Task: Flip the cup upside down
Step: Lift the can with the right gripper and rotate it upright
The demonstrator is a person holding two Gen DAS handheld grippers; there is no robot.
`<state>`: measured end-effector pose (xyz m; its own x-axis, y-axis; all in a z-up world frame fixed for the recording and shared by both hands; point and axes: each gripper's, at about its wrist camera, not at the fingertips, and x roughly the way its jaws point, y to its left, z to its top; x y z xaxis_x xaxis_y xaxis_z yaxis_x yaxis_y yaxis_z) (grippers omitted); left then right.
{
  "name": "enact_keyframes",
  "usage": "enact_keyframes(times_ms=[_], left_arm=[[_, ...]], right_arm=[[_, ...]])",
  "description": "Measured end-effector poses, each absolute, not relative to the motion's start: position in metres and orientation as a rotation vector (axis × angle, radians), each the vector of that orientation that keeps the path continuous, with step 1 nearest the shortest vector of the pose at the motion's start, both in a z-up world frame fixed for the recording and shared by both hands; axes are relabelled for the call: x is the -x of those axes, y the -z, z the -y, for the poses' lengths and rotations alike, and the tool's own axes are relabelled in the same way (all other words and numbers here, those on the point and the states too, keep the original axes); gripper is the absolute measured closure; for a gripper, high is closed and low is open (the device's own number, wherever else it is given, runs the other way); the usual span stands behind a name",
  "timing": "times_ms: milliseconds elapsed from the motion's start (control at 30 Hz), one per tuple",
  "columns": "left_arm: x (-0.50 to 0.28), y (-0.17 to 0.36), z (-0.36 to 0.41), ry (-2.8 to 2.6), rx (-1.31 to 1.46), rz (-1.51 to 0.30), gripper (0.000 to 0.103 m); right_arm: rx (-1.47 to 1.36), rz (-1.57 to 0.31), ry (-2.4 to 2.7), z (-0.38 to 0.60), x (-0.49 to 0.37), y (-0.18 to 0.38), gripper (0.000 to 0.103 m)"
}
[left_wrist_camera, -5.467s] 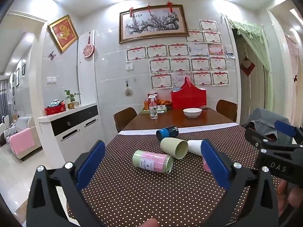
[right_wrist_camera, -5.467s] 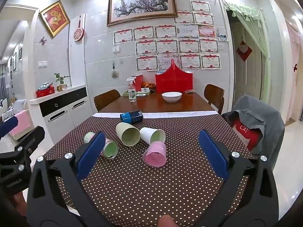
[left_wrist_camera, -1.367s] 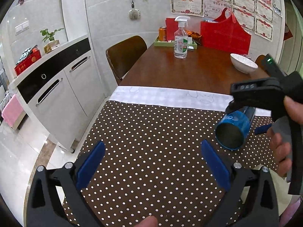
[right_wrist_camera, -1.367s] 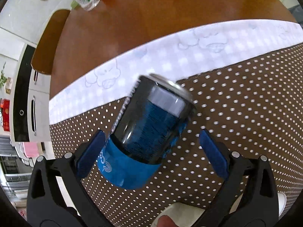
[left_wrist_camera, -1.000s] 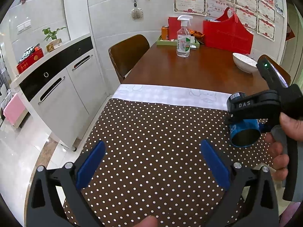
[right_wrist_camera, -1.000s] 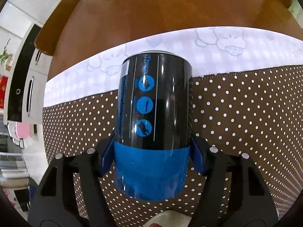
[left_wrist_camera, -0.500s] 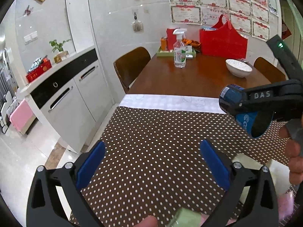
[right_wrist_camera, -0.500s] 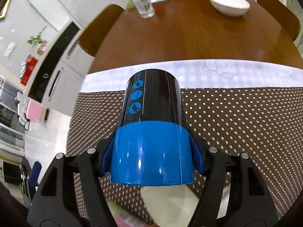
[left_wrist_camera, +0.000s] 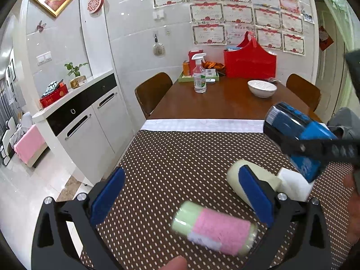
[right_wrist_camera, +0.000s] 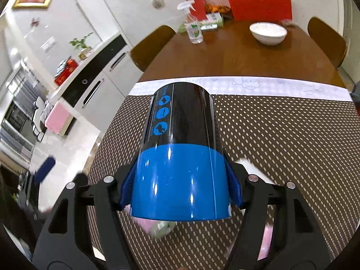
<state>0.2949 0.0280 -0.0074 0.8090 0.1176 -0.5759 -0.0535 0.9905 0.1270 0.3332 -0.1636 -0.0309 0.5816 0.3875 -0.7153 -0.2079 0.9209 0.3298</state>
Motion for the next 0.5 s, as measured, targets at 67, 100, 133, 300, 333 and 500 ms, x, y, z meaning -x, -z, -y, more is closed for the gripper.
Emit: enact_keyframes(times_ms=[67,100,133,300,333,500], left_arm=[[-0.277,0.007,-0.022,-0.086,-0.098,-0.612,0.004],[-0.271,0.008,-0.020,-0.082,-0.095,-0.608,0.004],[-0.264,0.008,-0.018,-0.077,-0.092,-0.603,0.004],[-0.222,0.017,-0.002,-0.047,-0.096,-0.582,0.004],[-0.217,0.019,0.001,-0.042,-0.098,-0.579,0.004],[-0.185,0.035,0.015,-0.011,-0.099,-0.573,0.004]], right_arm=[[-0.198,-0.857,-0.355,0.171,-0.306,0.033,0.038],[-0.192,-0.848,-0.360,0.173,-0.292,0.036,0.038],[-0.186,-0.841,-0.364,0.176,-0.280,0.038,0.038],[-0.119,-0.787,-0.349,0.184,-0.220,0.058,0.038],[-0.106,-0.778,-0.344,0.183,-0.213,0.061,0.038],[-0.060,-0.764,-0.331,0.187,-0.171,0.091,0.038]])
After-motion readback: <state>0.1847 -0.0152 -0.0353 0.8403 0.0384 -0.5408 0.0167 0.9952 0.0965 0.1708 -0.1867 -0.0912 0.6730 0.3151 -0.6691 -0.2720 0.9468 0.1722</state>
